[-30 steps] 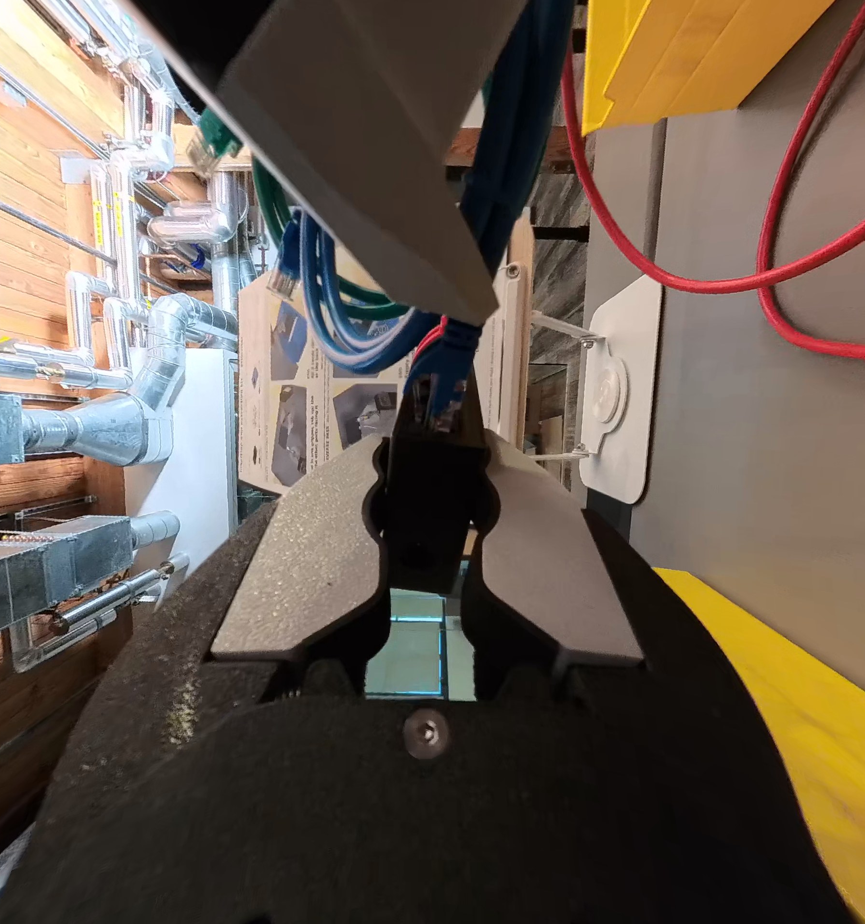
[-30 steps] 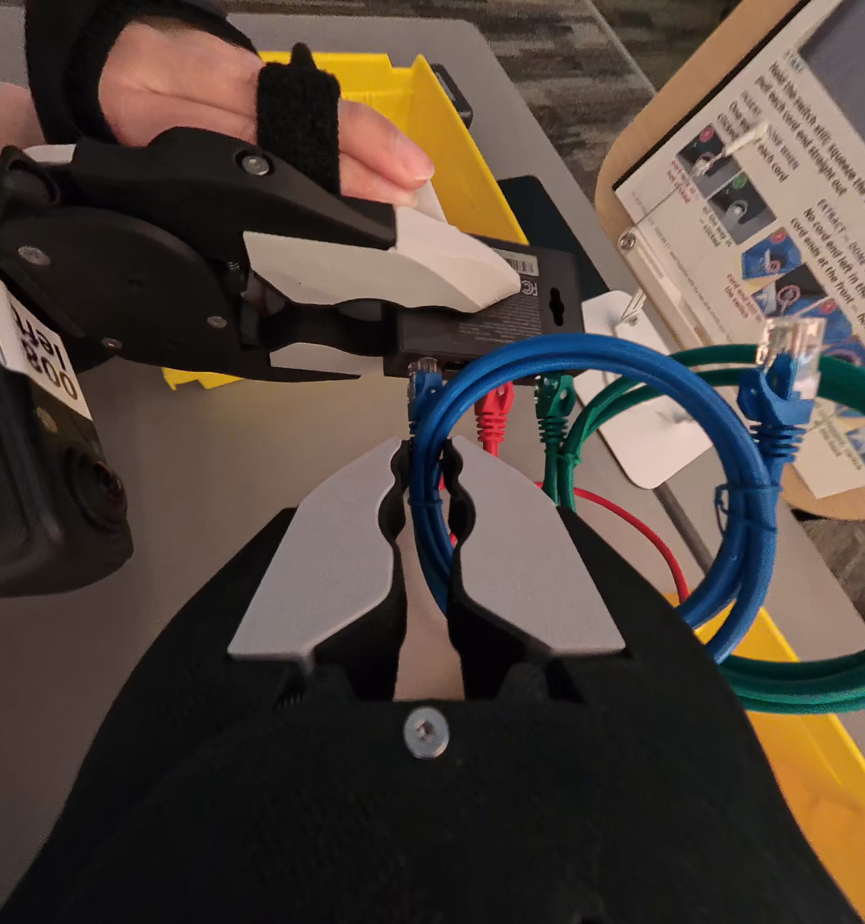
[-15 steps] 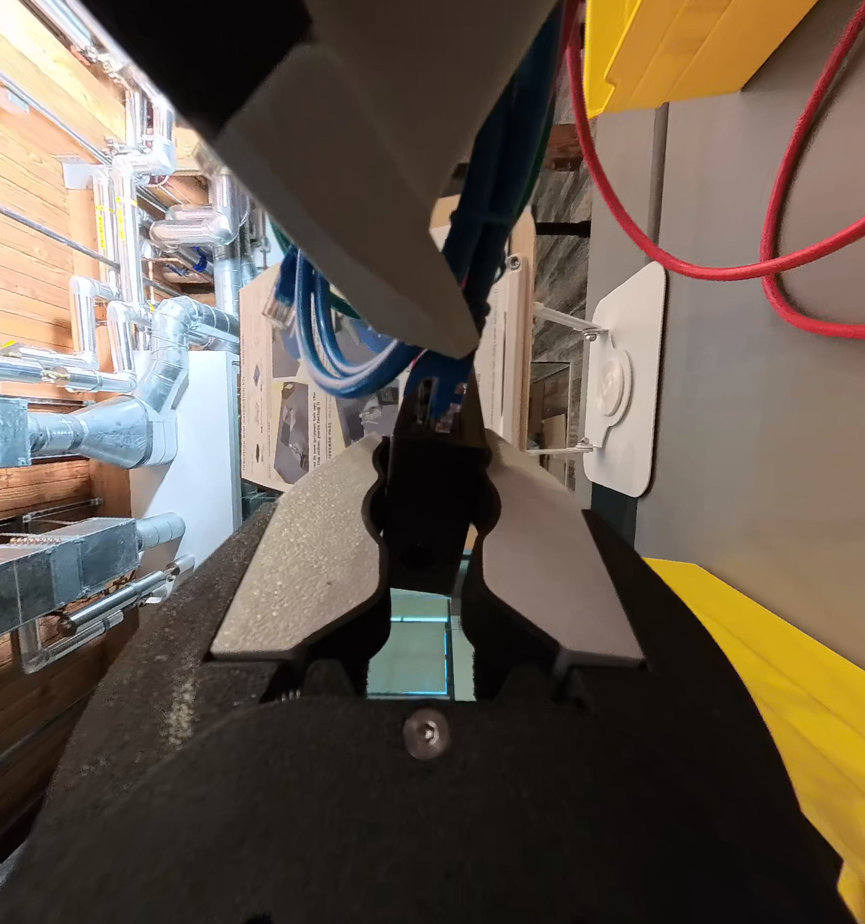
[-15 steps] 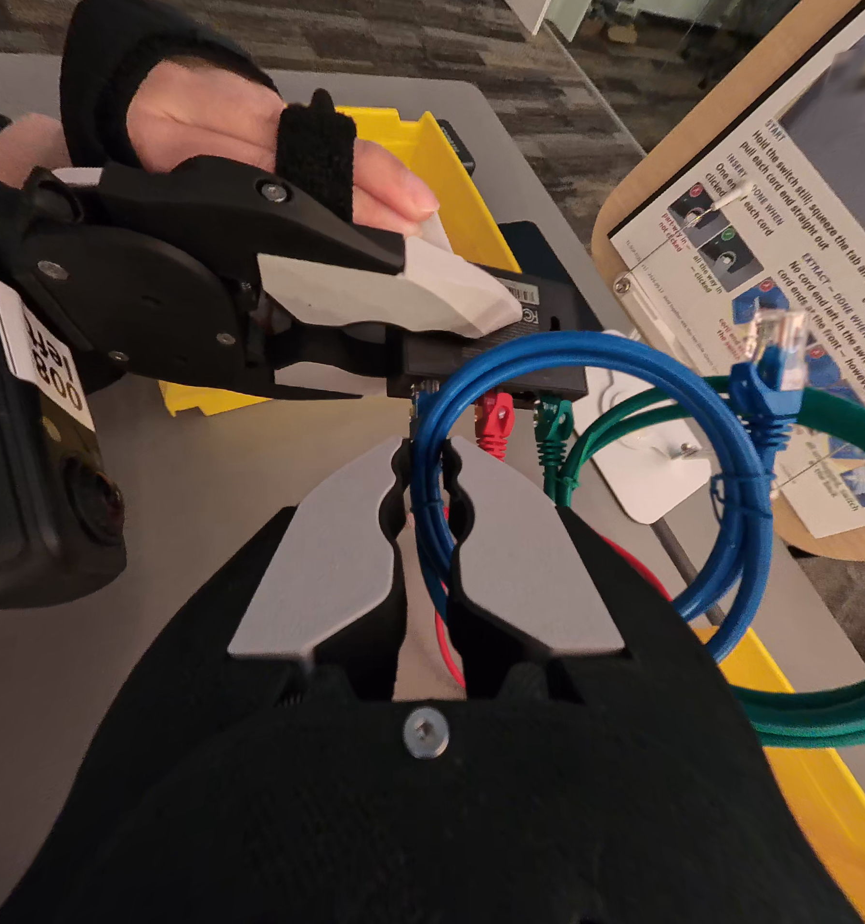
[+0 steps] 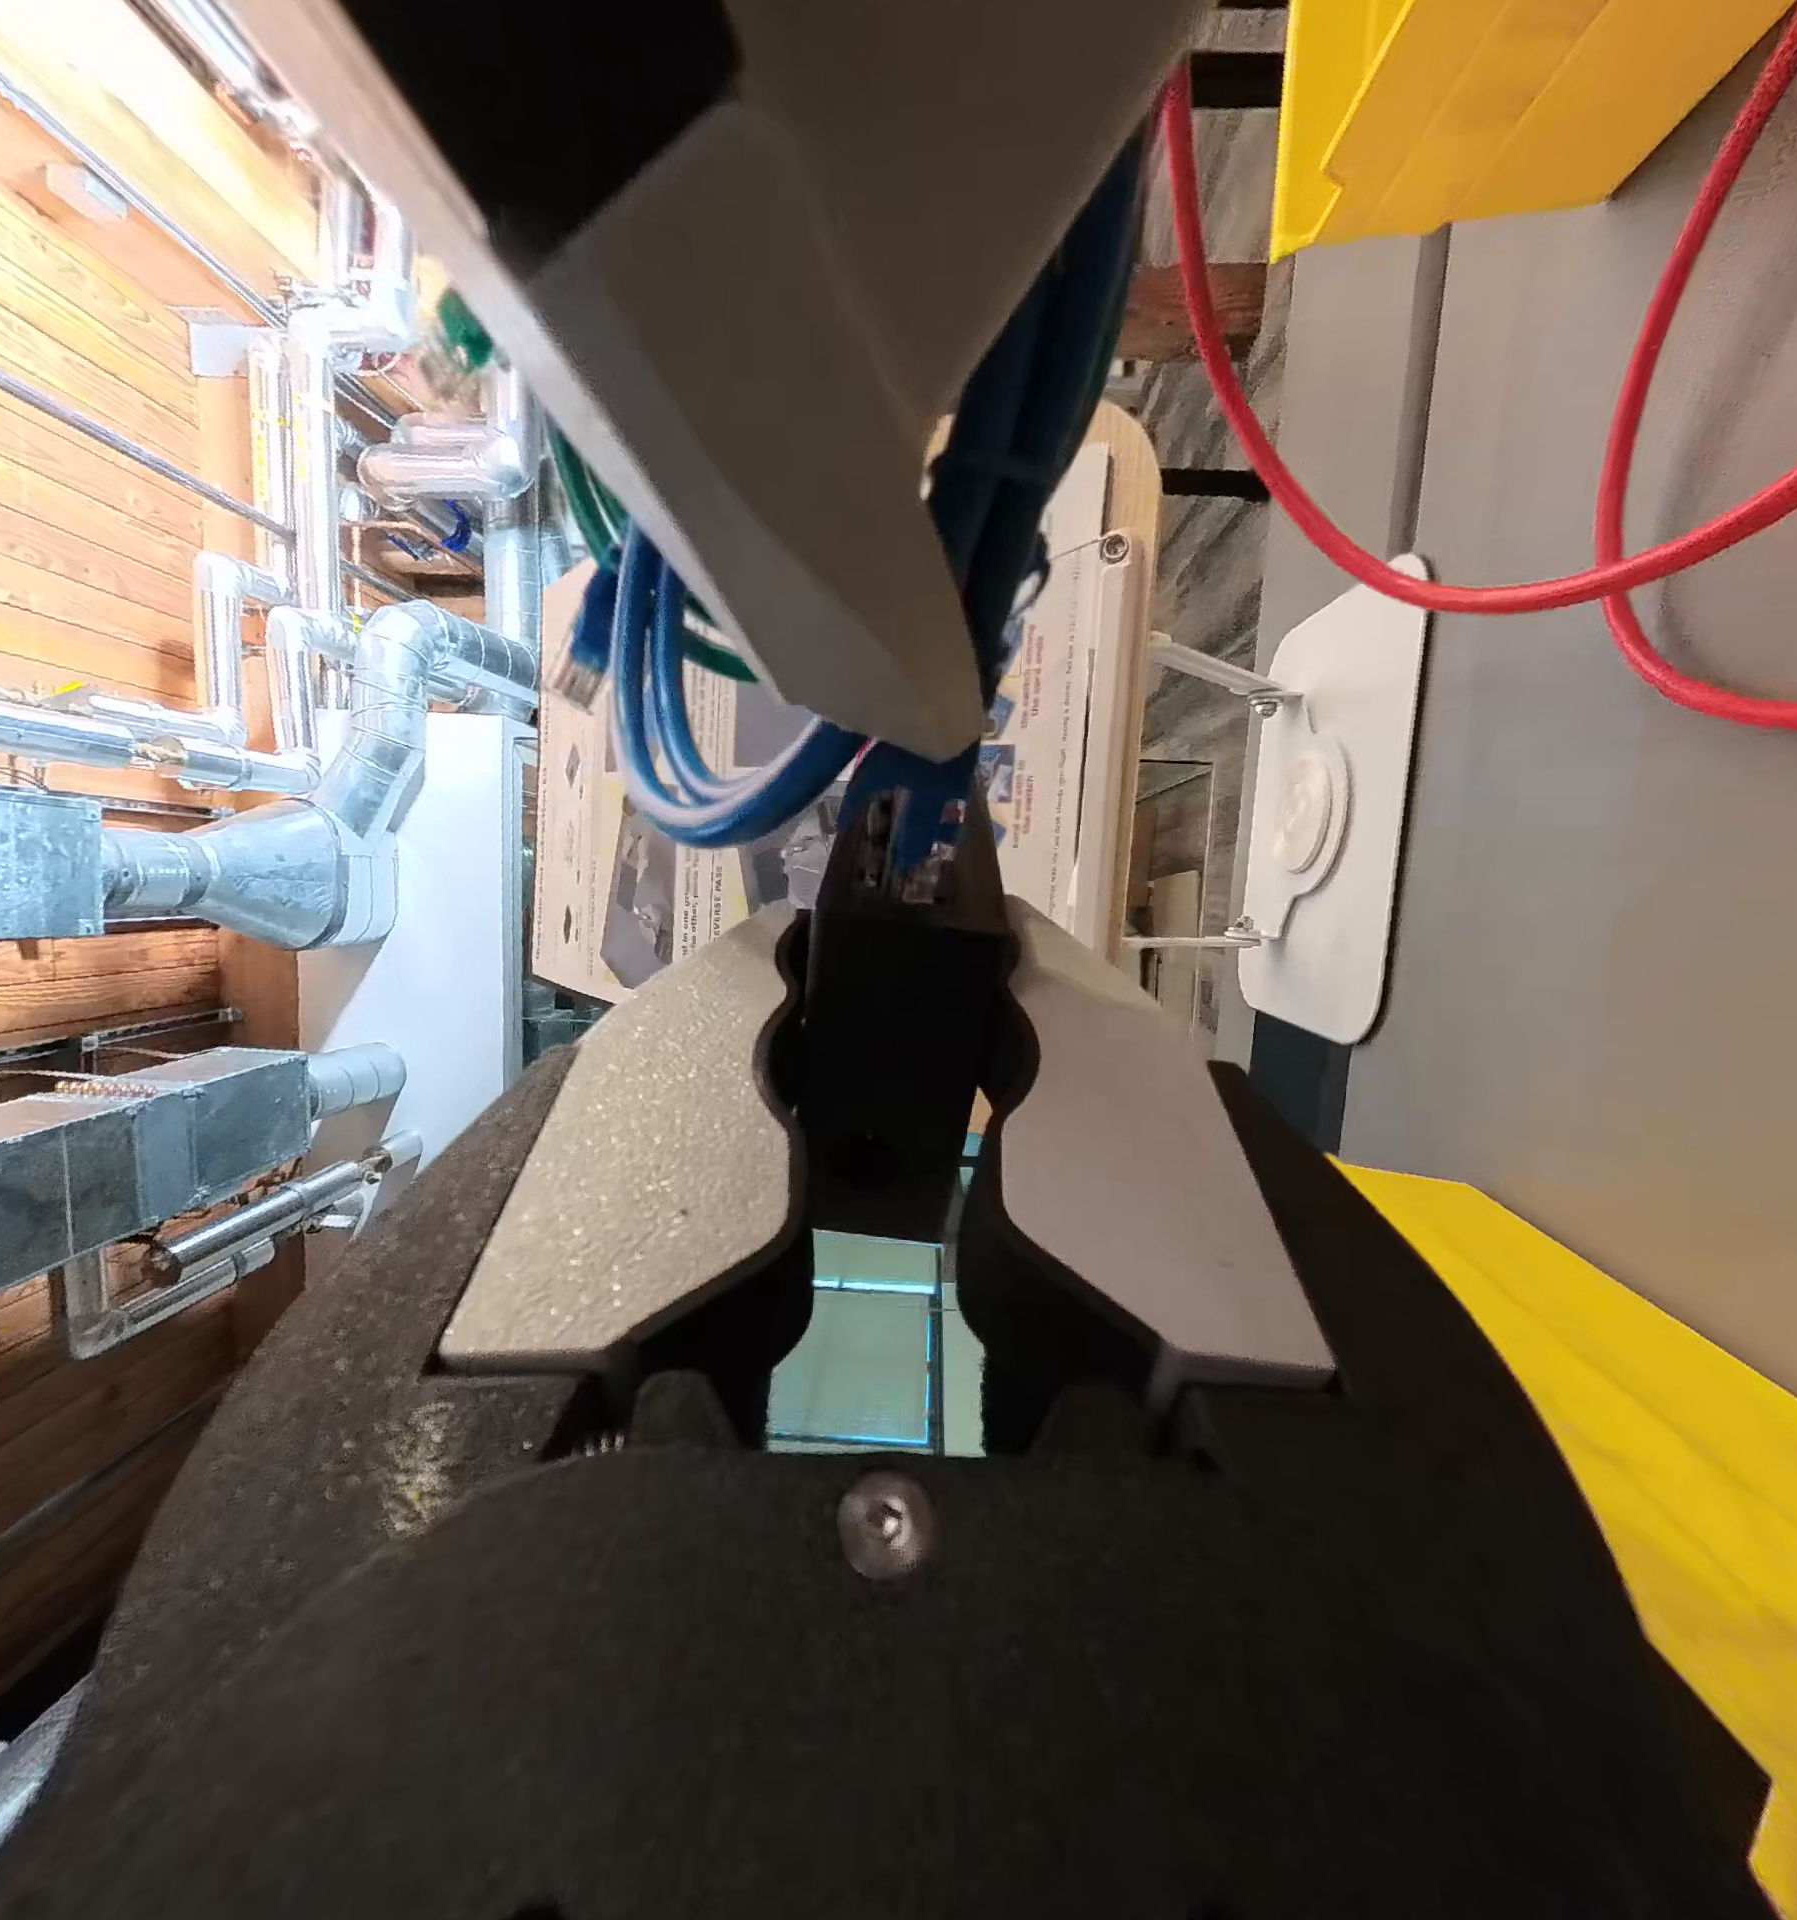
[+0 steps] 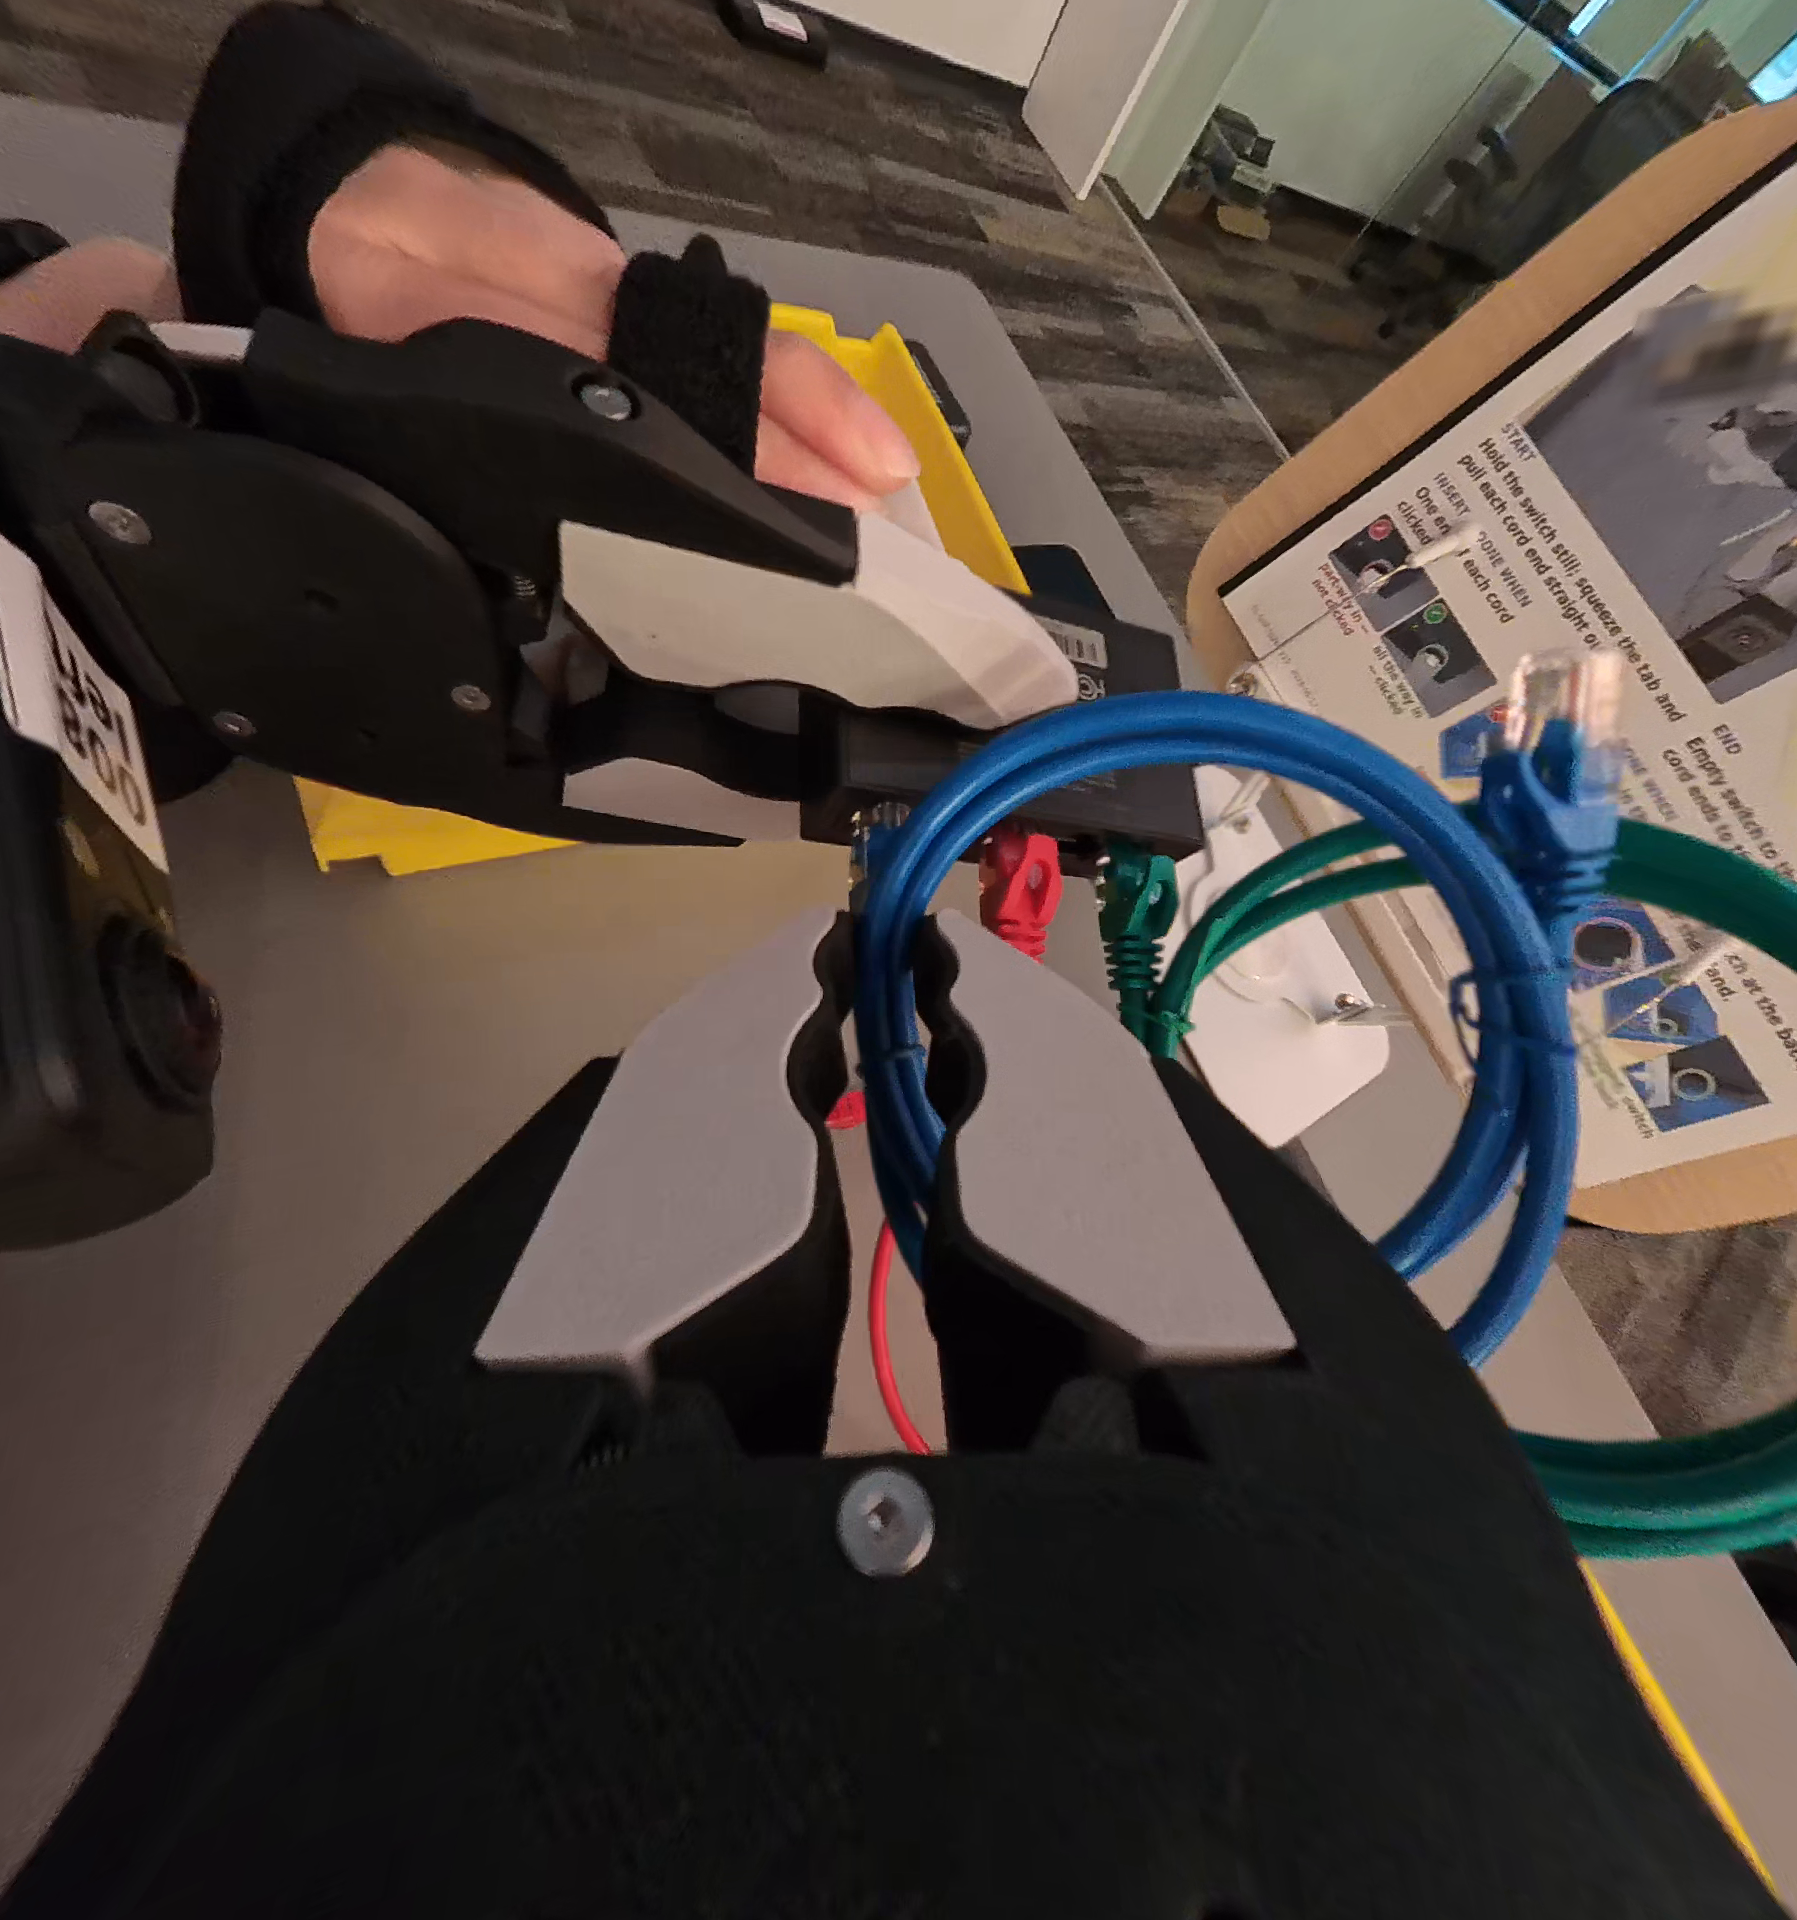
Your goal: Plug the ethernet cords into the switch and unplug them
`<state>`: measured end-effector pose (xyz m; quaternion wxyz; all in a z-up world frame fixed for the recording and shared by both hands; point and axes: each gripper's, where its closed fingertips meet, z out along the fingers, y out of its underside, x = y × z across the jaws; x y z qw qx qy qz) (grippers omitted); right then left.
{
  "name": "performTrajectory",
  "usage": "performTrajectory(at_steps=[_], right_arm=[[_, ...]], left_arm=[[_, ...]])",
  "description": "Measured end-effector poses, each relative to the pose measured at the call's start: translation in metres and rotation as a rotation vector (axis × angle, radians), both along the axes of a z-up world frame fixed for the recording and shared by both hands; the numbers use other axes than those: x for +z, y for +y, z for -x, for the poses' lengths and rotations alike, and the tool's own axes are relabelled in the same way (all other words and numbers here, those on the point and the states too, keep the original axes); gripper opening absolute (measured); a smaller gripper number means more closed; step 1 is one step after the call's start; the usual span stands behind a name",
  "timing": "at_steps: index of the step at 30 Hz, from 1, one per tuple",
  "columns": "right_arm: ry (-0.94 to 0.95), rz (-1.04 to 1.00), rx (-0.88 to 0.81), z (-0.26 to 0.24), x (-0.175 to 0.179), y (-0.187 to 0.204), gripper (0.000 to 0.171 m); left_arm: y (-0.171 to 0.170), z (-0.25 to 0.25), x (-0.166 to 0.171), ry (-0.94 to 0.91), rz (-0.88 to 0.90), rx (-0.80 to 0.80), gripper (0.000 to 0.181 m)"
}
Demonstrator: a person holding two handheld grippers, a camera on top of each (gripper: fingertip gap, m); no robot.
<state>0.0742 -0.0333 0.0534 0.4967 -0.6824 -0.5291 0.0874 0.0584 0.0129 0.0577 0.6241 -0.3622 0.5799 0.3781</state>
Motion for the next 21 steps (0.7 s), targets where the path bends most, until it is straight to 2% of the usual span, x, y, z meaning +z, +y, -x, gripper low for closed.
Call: performTrajectory(at_steps=[21], right_arm=[[-0.004,-0.036,-0.048,-0.0037,-0.0006,0.0053,0.011]], left_arm=[[0.0007,-0.005,-0.003,0.011,0.004,-0.004,0.03]])
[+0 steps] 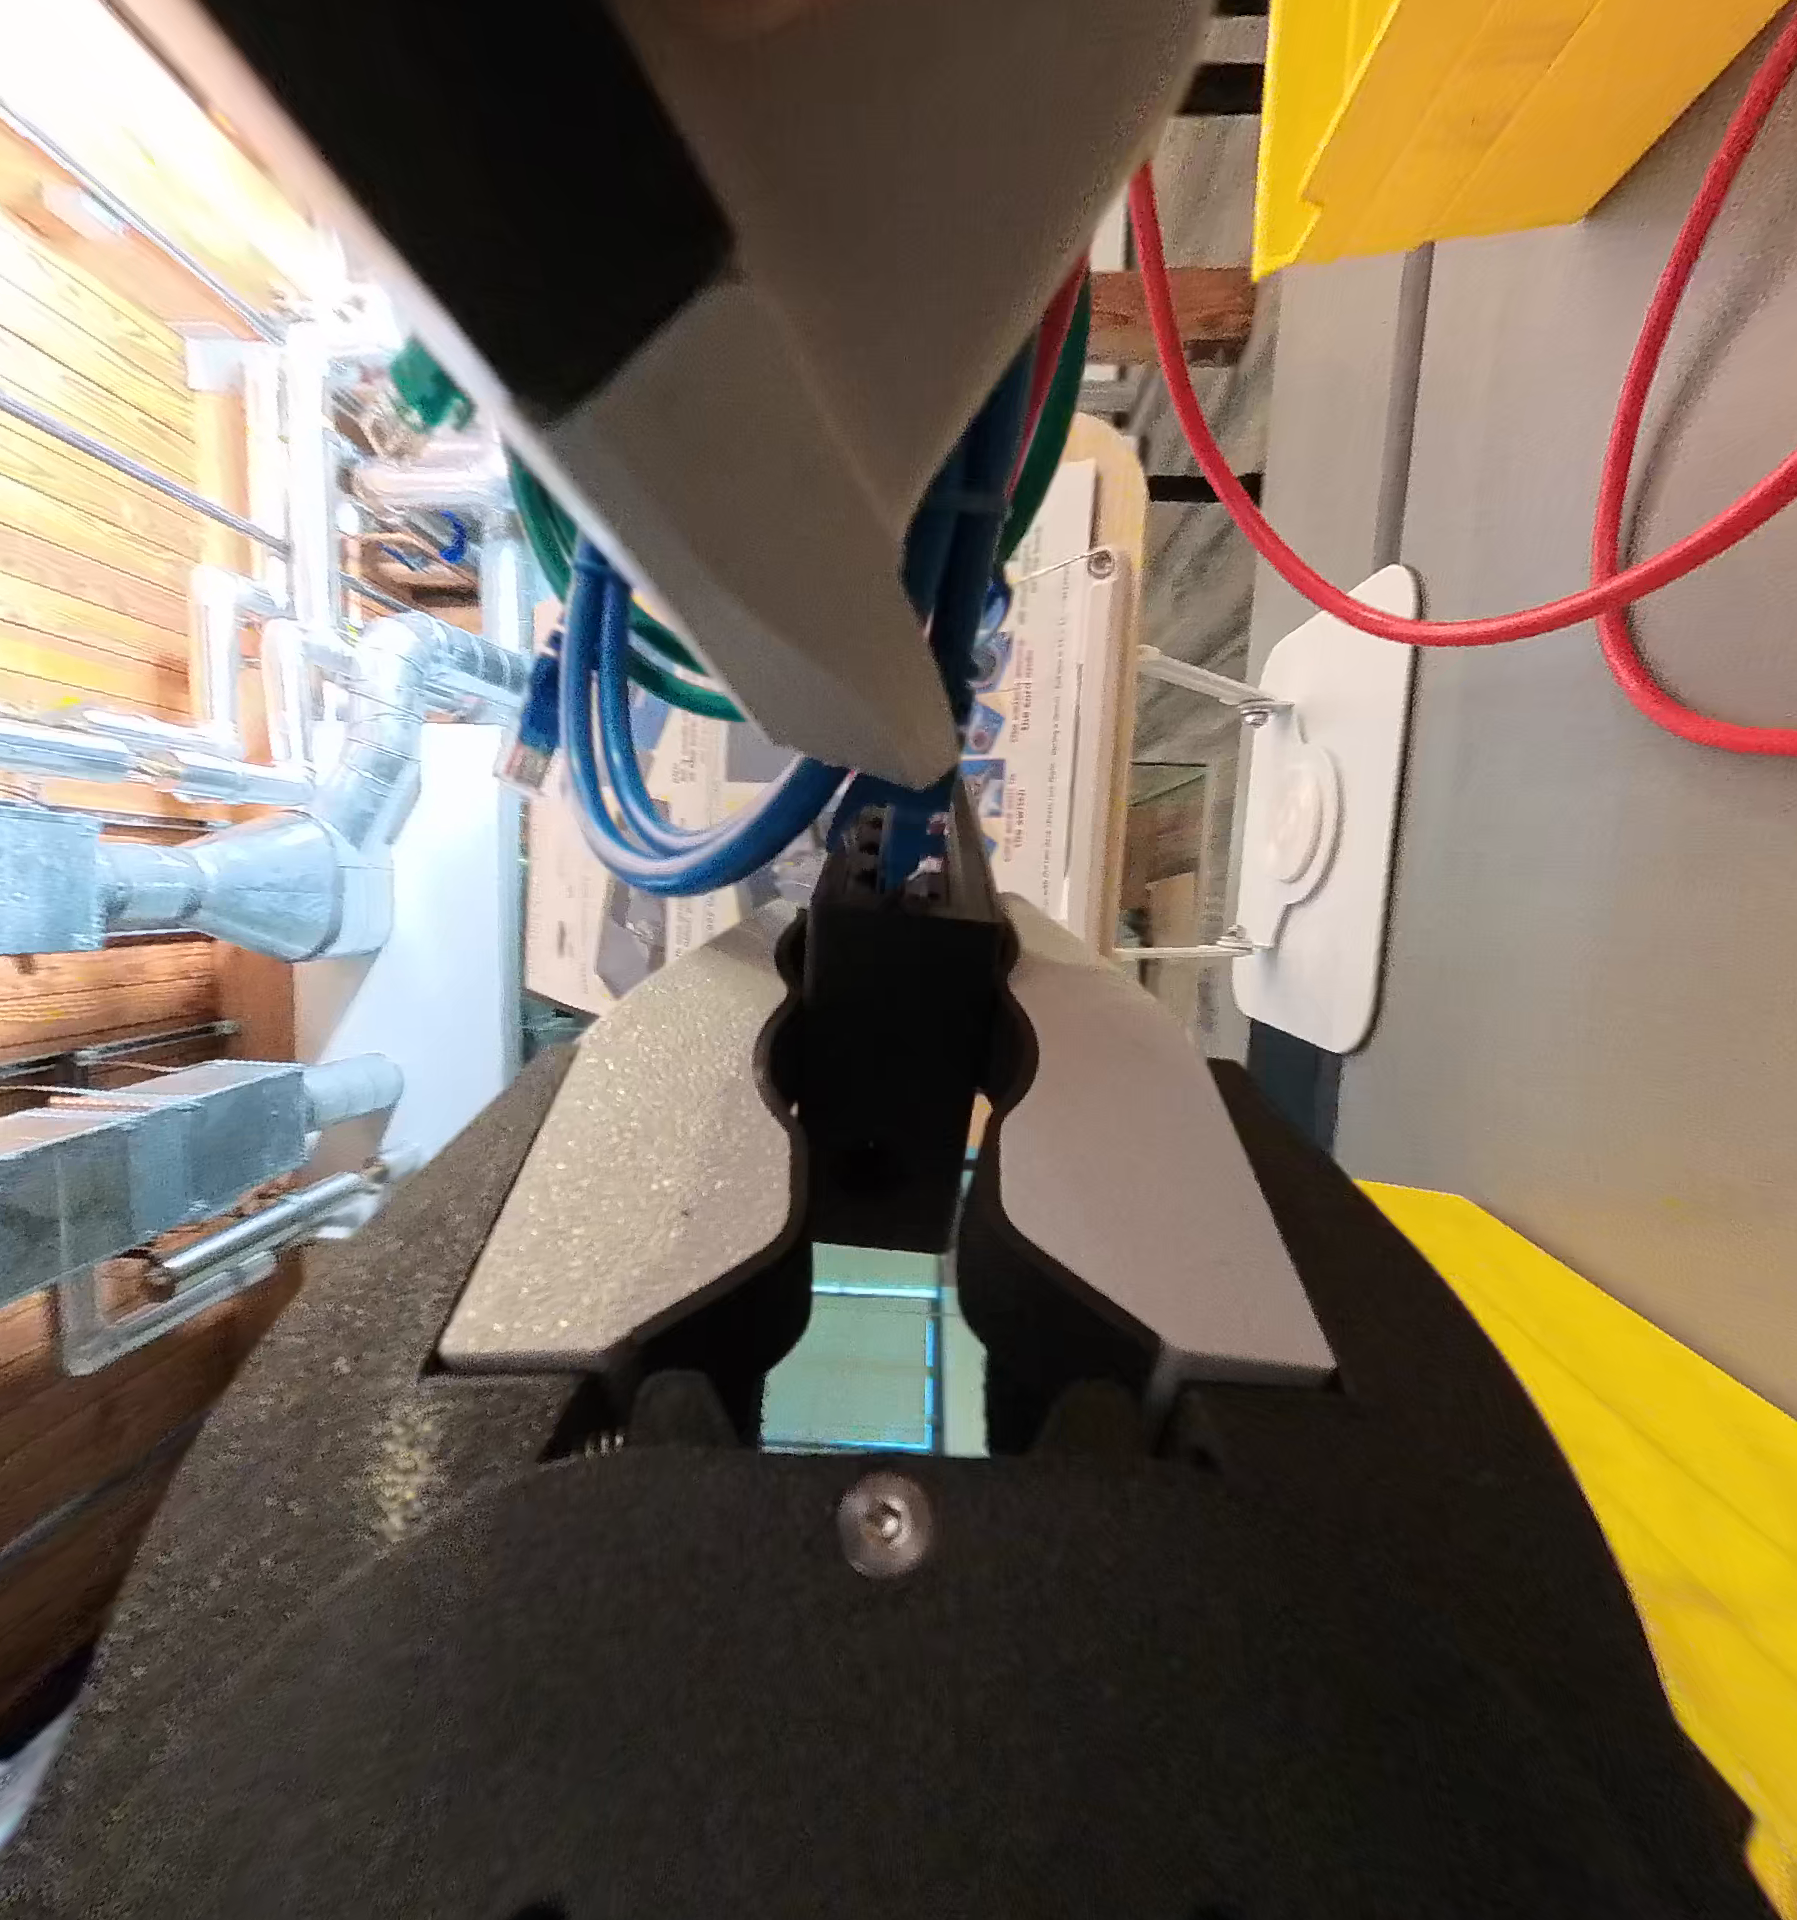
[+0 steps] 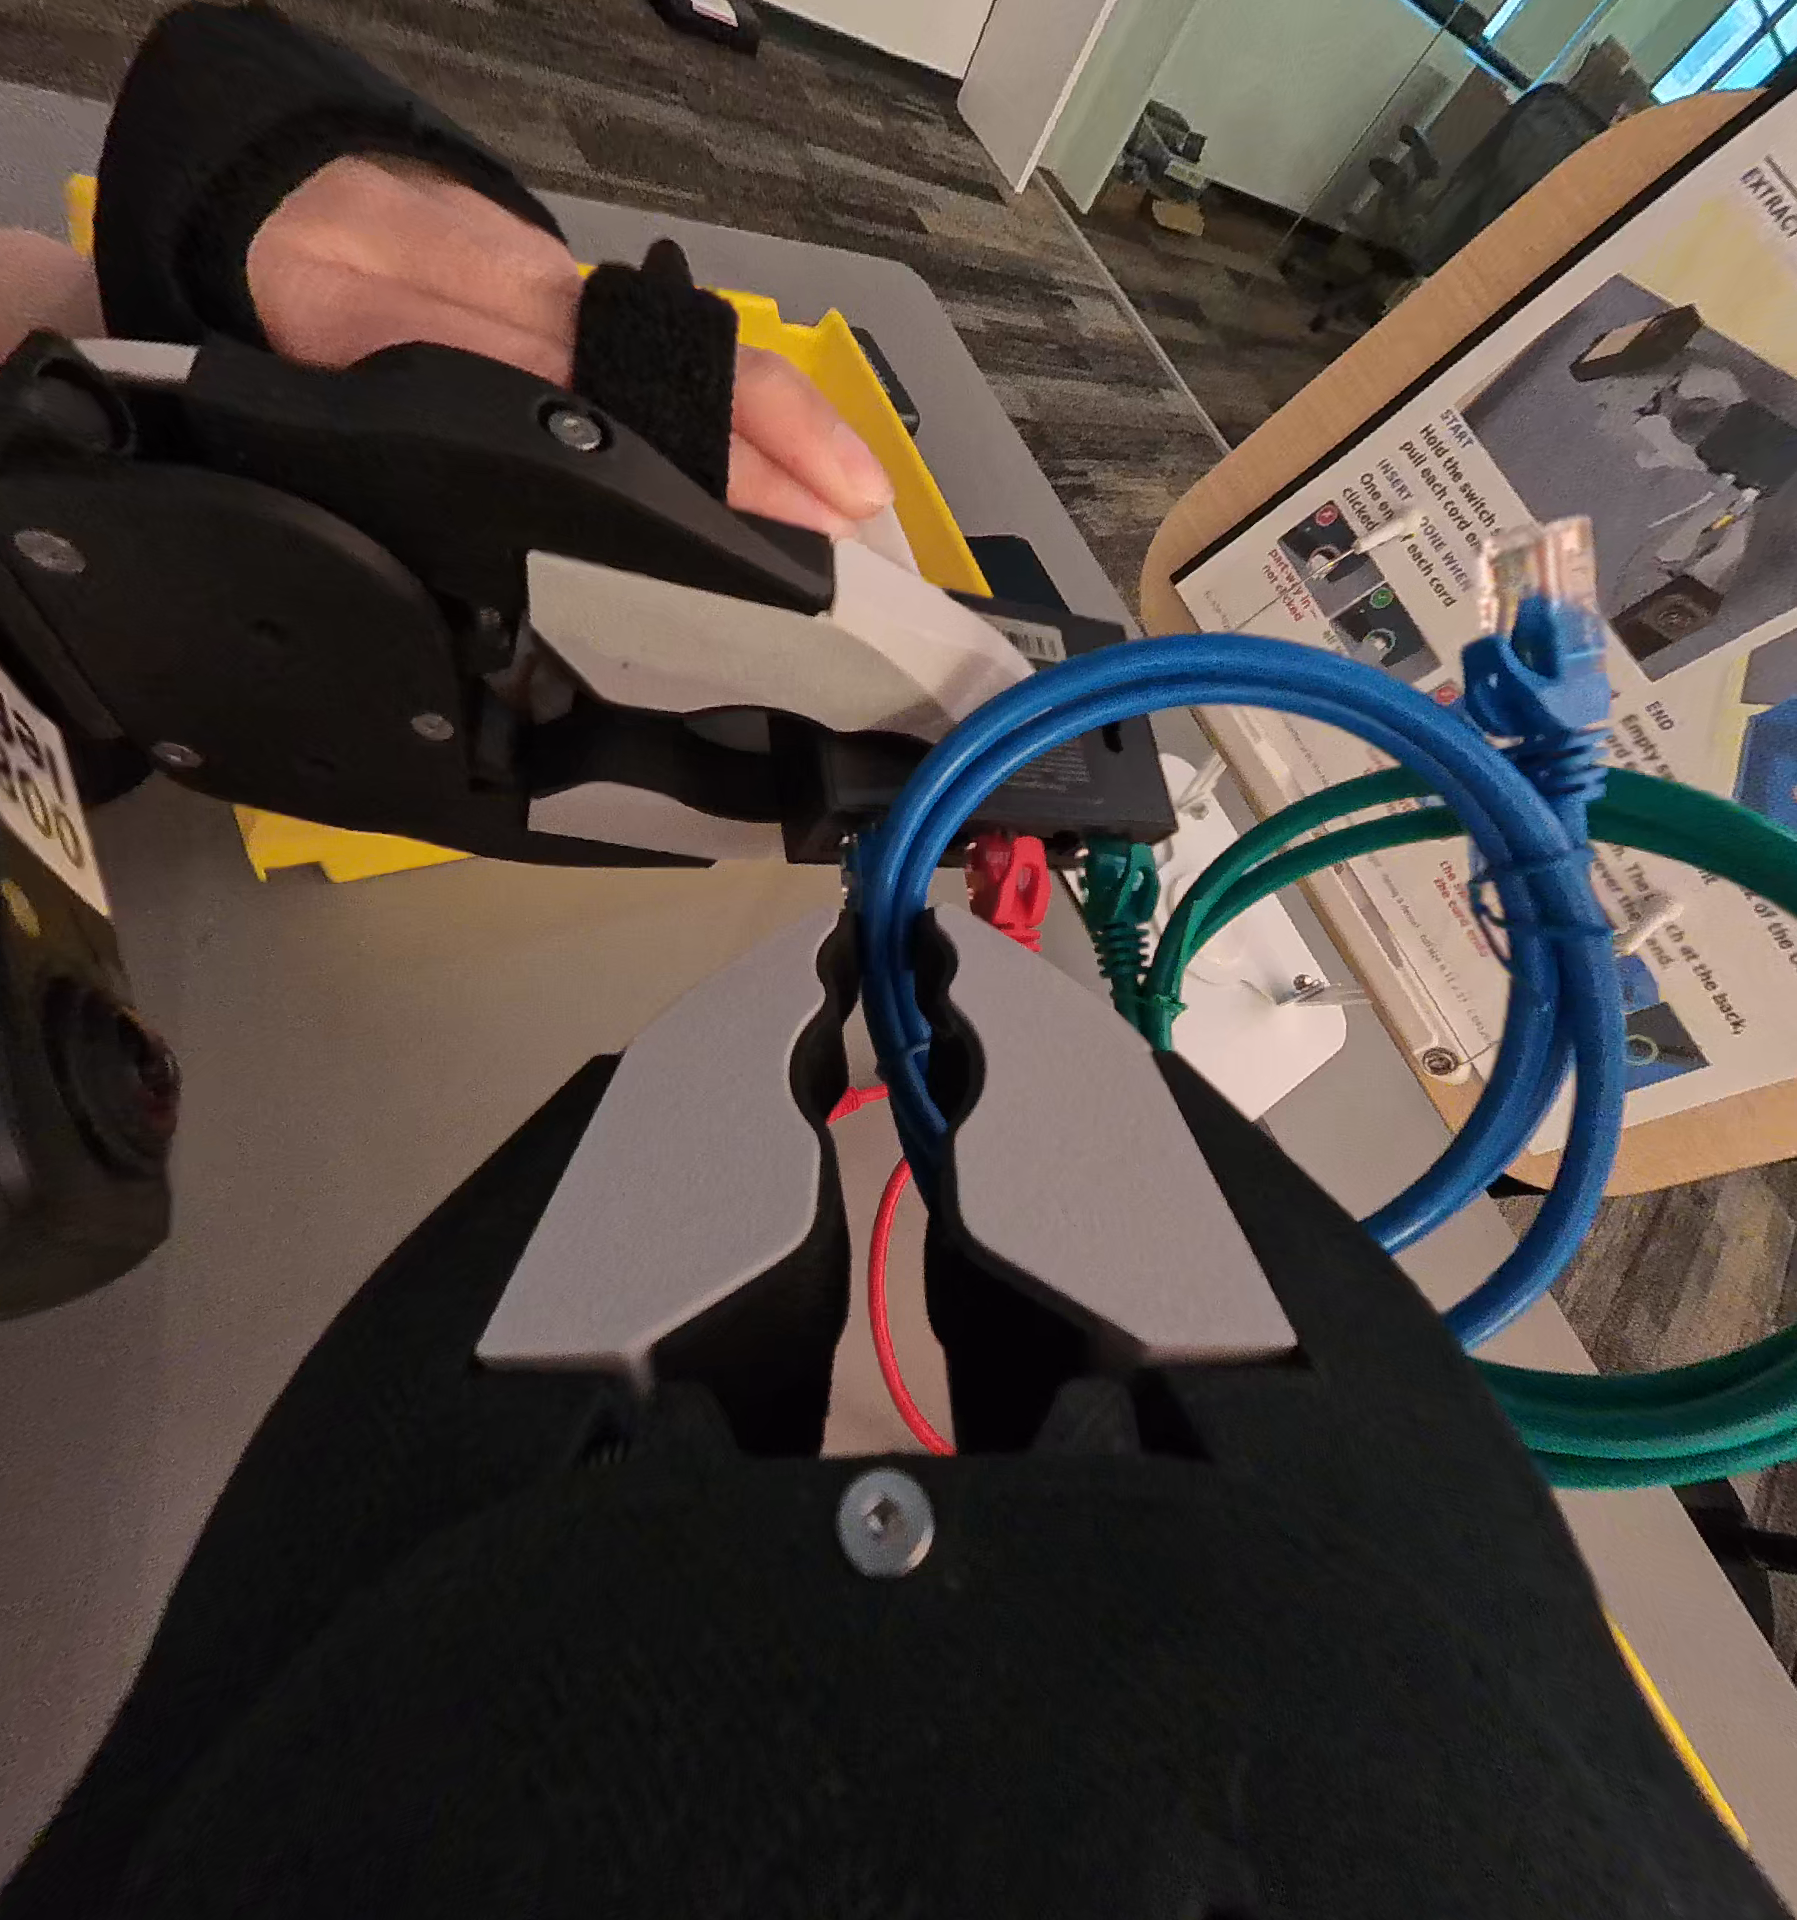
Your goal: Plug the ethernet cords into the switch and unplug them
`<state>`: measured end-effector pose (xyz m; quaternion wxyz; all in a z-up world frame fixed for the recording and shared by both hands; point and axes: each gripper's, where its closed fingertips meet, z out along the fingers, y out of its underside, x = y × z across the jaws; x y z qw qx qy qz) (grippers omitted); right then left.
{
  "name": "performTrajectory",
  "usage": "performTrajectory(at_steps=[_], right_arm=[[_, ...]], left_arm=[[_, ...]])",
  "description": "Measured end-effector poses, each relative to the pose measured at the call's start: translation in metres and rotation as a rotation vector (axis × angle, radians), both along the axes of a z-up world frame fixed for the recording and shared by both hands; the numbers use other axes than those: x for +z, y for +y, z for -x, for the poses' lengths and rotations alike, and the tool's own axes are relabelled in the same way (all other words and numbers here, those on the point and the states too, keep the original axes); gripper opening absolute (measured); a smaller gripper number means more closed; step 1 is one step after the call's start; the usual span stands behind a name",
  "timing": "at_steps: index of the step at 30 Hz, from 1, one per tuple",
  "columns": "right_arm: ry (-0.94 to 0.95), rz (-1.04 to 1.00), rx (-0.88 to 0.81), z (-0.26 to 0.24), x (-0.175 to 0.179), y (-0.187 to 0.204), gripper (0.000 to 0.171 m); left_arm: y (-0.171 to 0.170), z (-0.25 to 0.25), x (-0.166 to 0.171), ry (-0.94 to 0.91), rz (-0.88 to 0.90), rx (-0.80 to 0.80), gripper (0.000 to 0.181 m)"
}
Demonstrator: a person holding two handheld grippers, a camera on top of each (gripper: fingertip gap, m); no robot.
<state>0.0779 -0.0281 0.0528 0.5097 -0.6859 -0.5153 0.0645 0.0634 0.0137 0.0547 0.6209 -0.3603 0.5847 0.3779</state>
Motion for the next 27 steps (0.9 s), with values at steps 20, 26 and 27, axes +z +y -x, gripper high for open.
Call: performTrajectory(at_steps=[20,26,27], right_arm=[[-0.099,-0.11,0.024,-0.002,-0.012,0.01,0.017],[-0.157,-0.196,0.024,-0.006,-0.008,0.011,0.017],[-0.165,-0.202,0.018,-0.008,-0.008,0.011,0.018]], left_arm=[[0.011,0.004,-0.015,0.008,0.111,0.036,0.03],[0.012,0.01,-0.007,-0.017,0.089,0.045,0.031],[0.011,0.011,-0.005,-0.02,0.078,0.043,0.031]])
